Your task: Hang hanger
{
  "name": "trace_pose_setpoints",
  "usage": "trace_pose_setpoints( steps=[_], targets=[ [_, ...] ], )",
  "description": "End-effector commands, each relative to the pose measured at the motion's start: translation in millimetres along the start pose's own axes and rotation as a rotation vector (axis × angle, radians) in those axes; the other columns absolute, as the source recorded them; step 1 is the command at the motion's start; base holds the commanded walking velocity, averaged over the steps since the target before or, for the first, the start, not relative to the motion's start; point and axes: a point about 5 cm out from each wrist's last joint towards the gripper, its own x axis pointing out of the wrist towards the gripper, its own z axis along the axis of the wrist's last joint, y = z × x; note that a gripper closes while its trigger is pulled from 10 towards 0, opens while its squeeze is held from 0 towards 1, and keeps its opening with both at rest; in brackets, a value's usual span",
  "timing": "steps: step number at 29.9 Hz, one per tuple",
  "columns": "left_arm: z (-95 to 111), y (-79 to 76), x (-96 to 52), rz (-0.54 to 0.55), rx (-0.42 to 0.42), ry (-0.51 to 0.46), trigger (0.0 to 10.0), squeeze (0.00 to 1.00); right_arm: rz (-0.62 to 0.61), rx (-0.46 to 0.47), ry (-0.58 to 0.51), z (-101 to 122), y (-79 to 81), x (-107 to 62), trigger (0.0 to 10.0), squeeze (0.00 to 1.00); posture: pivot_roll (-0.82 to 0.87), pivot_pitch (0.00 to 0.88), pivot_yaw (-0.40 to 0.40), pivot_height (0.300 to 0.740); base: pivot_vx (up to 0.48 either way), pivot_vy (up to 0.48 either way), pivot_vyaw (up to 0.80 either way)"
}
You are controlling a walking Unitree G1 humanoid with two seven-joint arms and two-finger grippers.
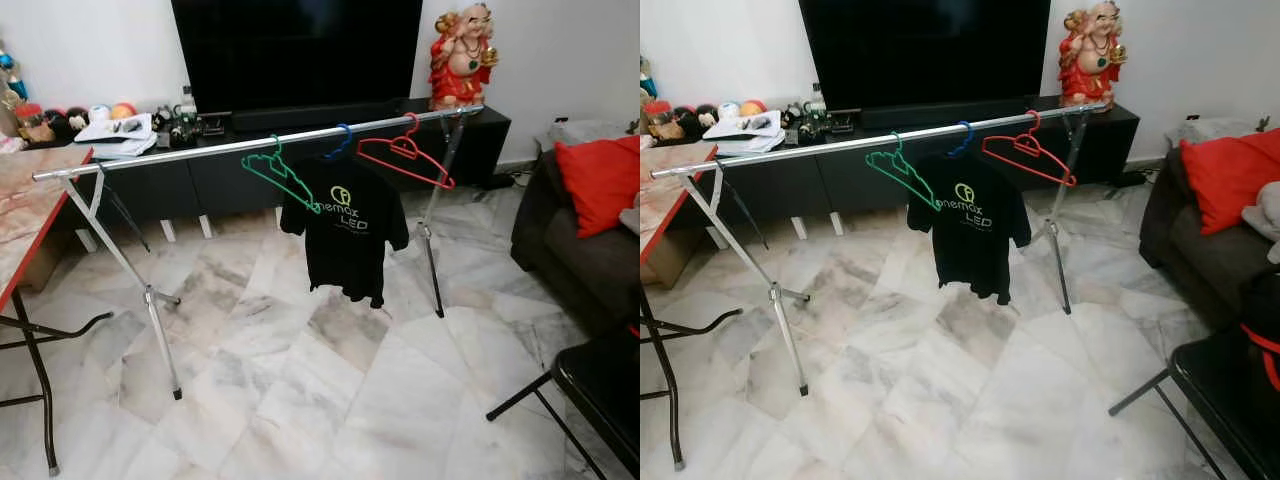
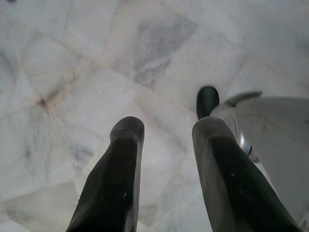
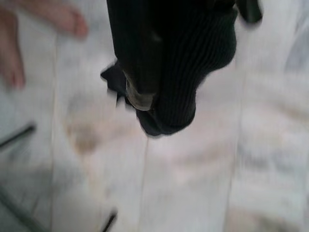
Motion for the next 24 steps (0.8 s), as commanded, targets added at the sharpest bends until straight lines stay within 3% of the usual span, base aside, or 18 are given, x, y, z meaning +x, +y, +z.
trace_pose_setpoints(
  steps=[1,2,4,8,11,24],
  targets=[
    [-4.2,7.9,-1.9,0.018,-0.002,0.008,10.0,0.00,-0.007,0.026,-0.140,28.3,1.6,3.1,10.0,0.00,0.06,0.000,0.035,0.740,0.341,0.000,0.00],
    [-7.2,9.9,-2.7,0.022,-0.005,0.014,10.0,0.00,0.019,0.047,-0.247,48.6,4.6,3.6,10.0,0.00,0.05,0.000,0.036,0.740,0.345,0.000,0.00],
    [-7.2,9.9,-2.7,0.022,-0.005,0.014,10.0,0.00,0.019,0.047,-0.247,48.6,4.6,3.6,10.0,0.00,0.05,0.000,0.036,0.740,0.345,0.000,0.00],
    [-9.7,10.5,-3.3,0.026,-0.005,0.018,10.0,0.00,0.051,0.036,-0.348,66.3,11.4,2.4,10.0,0.00,0.04,0.000,0.034,0.740,0.344,0.000,0.00],
    [-4.3,10.7,-2.4,0.024,-0.005,0.003,10.0,0.00,0.046,0.039,-0.351,65.2,21.4,2.3,10.0,0.00,0.05,0.000,0.029,0.740,0.342,0.000,0.00],
    [-0.6,8.0,-1.3,0.019,-0.024,-0.004,10.0,0.00,0.009,-0.046,-0.263,46.3,14.2,2.6,10.0,0.00,0.06,0.000,0.006,0.740,0.344,0.000,0.00]
  ],
)
